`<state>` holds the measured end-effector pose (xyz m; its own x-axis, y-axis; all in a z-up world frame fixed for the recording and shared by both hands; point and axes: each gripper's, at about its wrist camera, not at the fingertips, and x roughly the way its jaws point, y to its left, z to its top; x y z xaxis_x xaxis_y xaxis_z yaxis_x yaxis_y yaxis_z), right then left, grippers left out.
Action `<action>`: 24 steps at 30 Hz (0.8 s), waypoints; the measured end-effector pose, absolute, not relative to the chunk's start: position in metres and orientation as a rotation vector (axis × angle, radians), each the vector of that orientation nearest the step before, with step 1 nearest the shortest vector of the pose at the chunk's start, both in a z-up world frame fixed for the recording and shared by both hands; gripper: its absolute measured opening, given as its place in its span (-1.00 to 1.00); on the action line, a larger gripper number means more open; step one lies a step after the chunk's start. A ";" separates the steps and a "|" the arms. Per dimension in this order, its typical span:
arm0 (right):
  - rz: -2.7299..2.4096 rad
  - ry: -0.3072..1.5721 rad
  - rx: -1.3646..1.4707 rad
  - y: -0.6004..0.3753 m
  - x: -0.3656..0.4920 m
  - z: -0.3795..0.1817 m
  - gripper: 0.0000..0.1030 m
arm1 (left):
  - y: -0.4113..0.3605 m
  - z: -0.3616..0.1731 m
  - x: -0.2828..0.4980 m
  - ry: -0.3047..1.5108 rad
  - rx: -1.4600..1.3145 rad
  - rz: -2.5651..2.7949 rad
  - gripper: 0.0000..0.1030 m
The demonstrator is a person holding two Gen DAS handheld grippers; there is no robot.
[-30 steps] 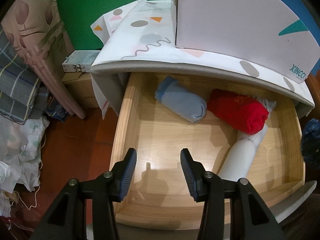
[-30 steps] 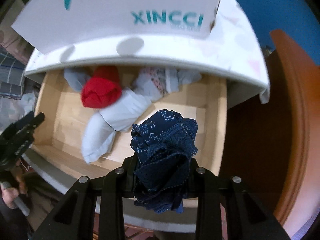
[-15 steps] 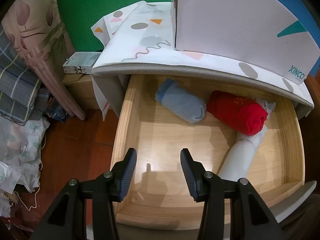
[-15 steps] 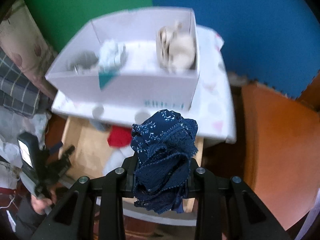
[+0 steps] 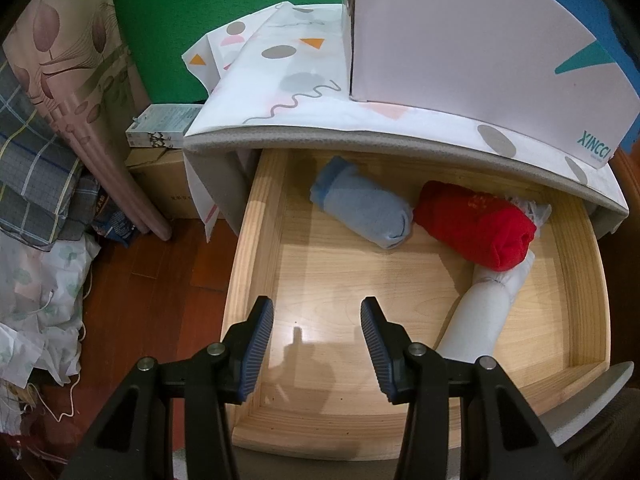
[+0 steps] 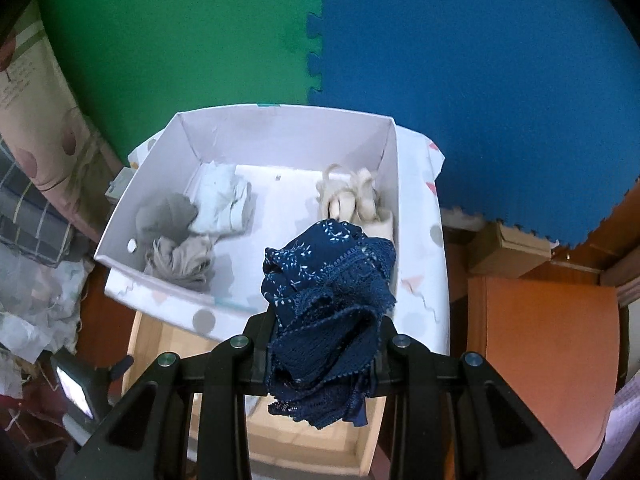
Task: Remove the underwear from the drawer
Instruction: 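Lift the dark blue sparkly underwear up into the white box with the right tool, then open the right tool to drop the dark blue underwear in the box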
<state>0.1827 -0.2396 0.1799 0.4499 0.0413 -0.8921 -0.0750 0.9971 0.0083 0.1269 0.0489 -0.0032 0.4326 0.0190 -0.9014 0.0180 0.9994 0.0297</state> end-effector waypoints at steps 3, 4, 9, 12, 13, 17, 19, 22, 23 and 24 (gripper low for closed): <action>0.072 1.118 -0.029 -0.231 0.199 0.172 -0.43 | 0.050 -0.003 0.127 1.128 0.024 -0.001 -0.10; 0.074 1.124 -0.028 -0.228 0.203 0.169 -0.43 | 0.051 -0.003 0.127 1.129 0.017 -0.003 -0.10; 0.076 1.160 -0.059 -0.216 0.222 0.154 -0.42 | 0.047 -0.003 0.127 1.124 0.029 -0.010 -0.10; 0.079 1.178 -0.058 -0.213 0.231 0.145 -0.41 | 0.048 -0.003 0.127 1.127 0.023 -0.011 -0.10; 0.078 1.181 -0.054 -0.213 0.233 0.142 -0.38 | 0.050 -0.003 0.127 1.125 0.019 -0.009 -0.10; 0.075 1.202 -0.057 -0.211 0.239 0.129 -0.37 | 0.053 -0.003 0.128 1.127 0.007 -0.007 -0.10; 0.074 1.207 -0.052 -0.210 0.241 0.125 -0.37 | 0.053 -0.003 0.128 1.128 0.007 -0.005 -0.10; 0.079 1.214 -0.035 -0.209 0.242 0.118 -0.19 | 0.051 -0.003 0.127 1.128 0.010 -0.009 -0.10; 0.080 1.217 -0.030 -0.208 0.242 0.116 -0.02 | 0.051 -0.003 0.127 1.129 0.009 -0.009 -0.10; 0.080 1.216 -0.031 -0.208 0.242 0.115 0.03 | 0.051 -0.003 0.127 1.129 0.007 -0.009 -0.10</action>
